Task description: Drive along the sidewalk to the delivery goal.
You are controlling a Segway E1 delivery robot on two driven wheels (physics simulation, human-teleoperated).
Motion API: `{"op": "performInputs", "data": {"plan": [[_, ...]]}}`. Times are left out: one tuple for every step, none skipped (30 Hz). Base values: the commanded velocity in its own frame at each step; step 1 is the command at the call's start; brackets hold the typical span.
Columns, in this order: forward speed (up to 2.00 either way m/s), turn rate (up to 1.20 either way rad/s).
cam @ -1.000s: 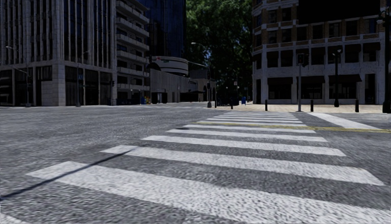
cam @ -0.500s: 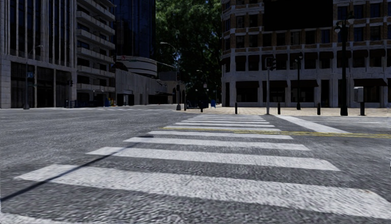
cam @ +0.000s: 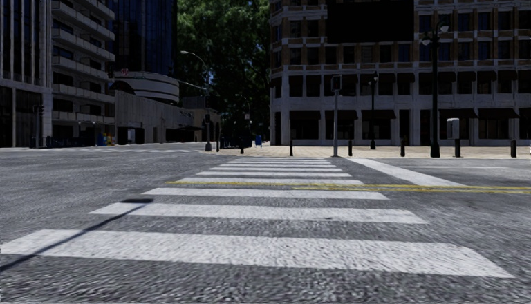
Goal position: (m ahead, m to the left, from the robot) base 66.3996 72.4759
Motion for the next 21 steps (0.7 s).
{"op": "performInputs", "data": {"plan": [[2.0, 0.0], [2.0, 0.0], [2.0, 0.0], [2.0, 0.0], [2.0, 0.0], [2.0, 0.0], [2.0, 0.0], [2.0, 0.0], [2.0, 0.0], [2.0, 0.0], [2.0, 0.0], [2.0, 0.0], [2.0, 0.0], [2.0, 0.0], [2.0, 0.0], [2.0, 0.0], [2.0, 0.0], [2.0, 0.0], [2.0, 0.0], [2.0, 0.0], [2.0, 0.0]]}}
